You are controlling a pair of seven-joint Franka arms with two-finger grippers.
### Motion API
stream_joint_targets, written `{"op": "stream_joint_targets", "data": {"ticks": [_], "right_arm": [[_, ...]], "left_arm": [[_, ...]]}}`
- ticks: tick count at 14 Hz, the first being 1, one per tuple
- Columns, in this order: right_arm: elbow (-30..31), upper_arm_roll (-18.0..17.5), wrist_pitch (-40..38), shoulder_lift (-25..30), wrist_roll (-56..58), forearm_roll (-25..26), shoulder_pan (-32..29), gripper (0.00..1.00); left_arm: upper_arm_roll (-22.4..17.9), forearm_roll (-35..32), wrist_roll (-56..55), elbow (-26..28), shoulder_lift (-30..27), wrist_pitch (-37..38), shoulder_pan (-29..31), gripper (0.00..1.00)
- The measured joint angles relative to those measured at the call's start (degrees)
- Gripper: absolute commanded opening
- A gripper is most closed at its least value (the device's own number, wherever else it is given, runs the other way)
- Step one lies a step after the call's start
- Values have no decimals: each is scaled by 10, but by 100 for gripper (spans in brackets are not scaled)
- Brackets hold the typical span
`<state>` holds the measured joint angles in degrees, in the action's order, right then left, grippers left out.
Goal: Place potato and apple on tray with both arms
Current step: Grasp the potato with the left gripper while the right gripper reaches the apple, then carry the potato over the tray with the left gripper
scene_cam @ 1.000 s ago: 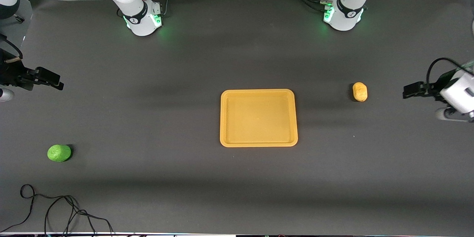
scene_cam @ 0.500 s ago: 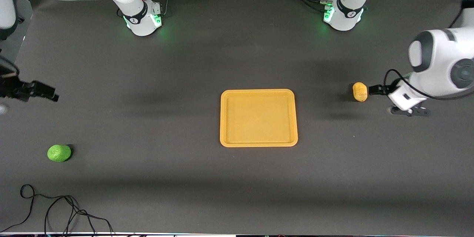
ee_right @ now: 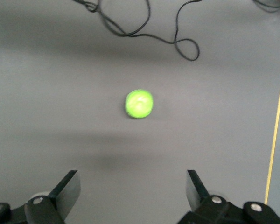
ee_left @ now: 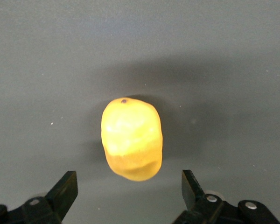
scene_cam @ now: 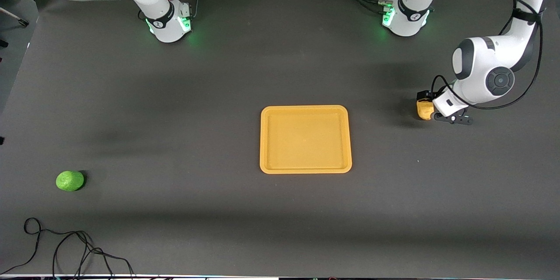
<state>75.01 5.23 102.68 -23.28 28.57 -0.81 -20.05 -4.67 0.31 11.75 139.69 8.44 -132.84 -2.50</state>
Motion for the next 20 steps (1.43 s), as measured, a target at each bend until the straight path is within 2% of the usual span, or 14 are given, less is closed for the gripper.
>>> {"op": "stream_joint_targets", "data": {"ticks": [2,3,4,5,6,7,10,11,13,16,18,20], "right_arm": [[-23,0,-2,-29,9,-10,-7,100],[-25,-1,-2,-39,9,-13,-6,100],[-25,-2,-1,-52,9,-19,-5,100],[-25,-3,9,-68,9,-32,-4,100],[-24,-3,29,-85,9,-45,-4,100],[-22,-3,52,-104,9,-53,-4,100],[-15,-4,125,-160,9,-62,-4,100],[-14,-4,145,-178,9,-65,-4,100],[-13,-4,169,-207,9,-77,-4,100],[-13,-4,178,-228,9,-96,-4,100],[-12,-4,184,-232,9,-98,-4,100],[-11,-4,193,-239,9,-99,-4,100]], "left_arm": [[0,0,4,0,19,-24,-1,95],[1,0,6,0,30,-43,-3,91],[2,0,9,0,40,-61,-6,80],[3,0,14,0,49,-75,-8,56],[4,0,23,-1,55,-81,-10,40],[3,0,38,-1,57,-84,-9,33],[1,0,61,-6,49,-84,-8,31],[2,3,58,-11,42,-83,-9,25],[21,25,16,-38,20,-47,-16,25],[80,53,-161,-157,27,76,-72,25],[103,57,-268,-243,68,106,-116,25],[110,59,-337,-301,117,108,-155,25]]}}
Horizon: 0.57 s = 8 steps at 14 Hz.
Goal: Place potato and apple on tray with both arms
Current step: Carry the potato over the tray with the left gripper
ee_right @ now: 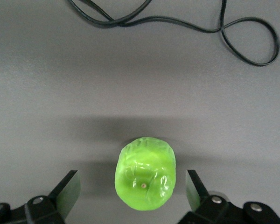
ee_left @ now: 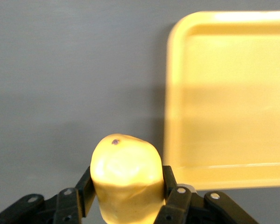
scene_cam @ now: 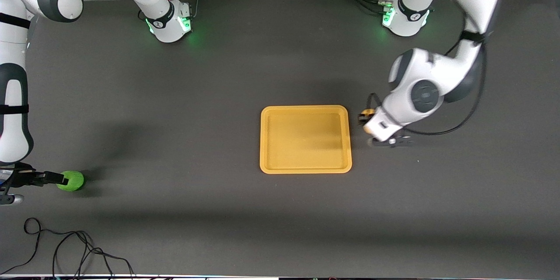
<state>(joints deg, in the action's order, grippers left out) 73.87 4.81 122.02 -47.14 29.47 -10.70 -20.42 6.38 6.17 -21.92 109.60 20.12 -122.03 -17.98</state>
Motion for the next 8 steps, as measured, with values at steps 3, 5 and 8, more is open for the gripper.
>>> {"op": "stream_joint_targets", "data": {"ticks": [3,5,8], "right_arm": [[3,0,27,-18,0,0,0,100],[3,0,39,-33,0,-1,0,100],[3,0,41,-46,0,-1,-1,88]], "left_arm": [[1,1,-39,-72,75,0,-38,27],[2,2,-47,-98,118,-3,-53,29],[2,2,-50,-110,153,-27,-63,30]]}}
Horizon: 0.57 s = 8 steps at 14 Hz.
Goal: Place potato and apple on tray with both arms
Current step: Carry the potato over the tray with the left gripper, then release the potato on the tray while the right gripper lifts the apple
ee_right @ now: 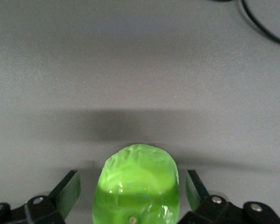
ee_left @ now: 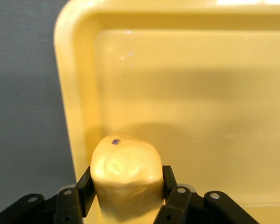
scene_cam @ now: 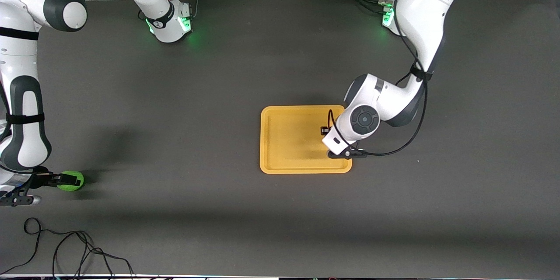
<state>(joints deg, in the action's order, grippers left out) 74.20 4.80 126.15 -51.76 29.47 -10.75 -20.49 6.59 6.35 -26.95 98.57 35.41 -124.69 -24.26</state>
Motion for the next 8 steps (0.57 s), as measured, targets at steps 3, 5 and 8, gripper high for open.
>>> {"op": "stream_joint_targets", "data": {"ticks": [3,5,8], "right_arm": [[-1,0,0,-1,17,0,0,42],[-4,0,0,1,27,0,-1,42],[-19,1,-40,24,30,1,0,42]], "left_arm": [[0,0,0,-2,13,-6,-1,34],[0,0,0,-2,14,-6,-1,59],[0,0,0,-2,16,-6,-3,77]]}}
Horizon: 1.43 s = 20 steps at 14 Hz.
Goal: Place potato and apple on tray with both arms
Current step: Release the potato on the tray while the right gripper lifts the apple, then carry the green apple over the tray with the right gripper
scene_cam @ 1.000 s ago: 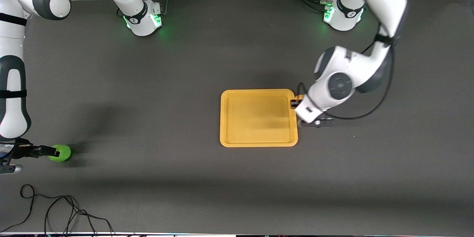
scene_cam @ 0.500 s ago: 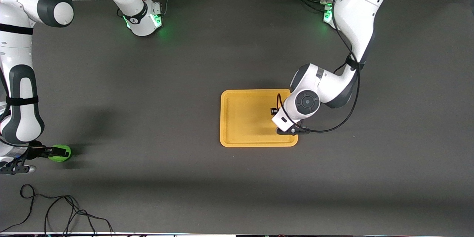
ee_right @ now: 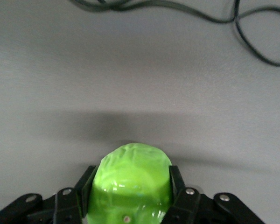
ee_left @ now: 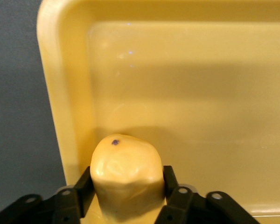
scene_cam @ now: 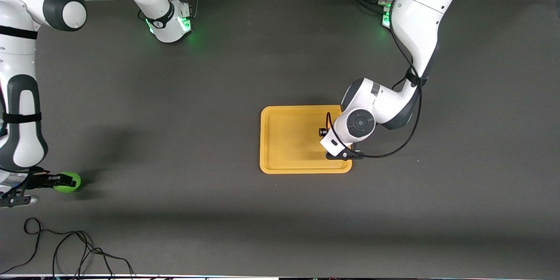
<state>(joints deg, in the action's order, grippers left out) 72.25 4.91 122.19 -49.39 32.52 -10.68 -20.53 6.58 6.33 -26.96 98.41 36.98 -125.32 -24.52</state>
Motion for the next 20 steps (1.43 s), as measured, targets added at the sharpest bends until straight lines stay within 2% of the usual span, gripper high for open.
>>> {"op": "stream_joint_targets", "data": {"ticks": [3,4,5,6,7,12,16,20], "right_arm": [[-15,6,-108,83,-7,26,7,42],[-17,6,-152,120,-22,44,13,42],[-17,6,-198,158,-43,60,23,42],[-16,7,-241,196,-69,69,39,42],[-7,7,-270,229,-98,72,58,42],[108,6,-287,349,-285,76,191,42],[136,2,-266,366,-489,75,349,42],[132,-2,-207,331,-721,69,524,42]], "left_arm": [[-1,0,0,-3,0,0,-1,78],[-2,0,0,-8,-3,0,-1,83],[-5,0,-1,-14,-10,2,1,94],[-8,0,-1,-22,-25,11,7,99],[-10,-1,0,-28,-46,24,20,100],[-17,-18,22,-30,-160,119,108,100],[-19,-69,78,-29,-227,204,172,100],[-20,-76,197,-29,-272,232,232,100]]}}
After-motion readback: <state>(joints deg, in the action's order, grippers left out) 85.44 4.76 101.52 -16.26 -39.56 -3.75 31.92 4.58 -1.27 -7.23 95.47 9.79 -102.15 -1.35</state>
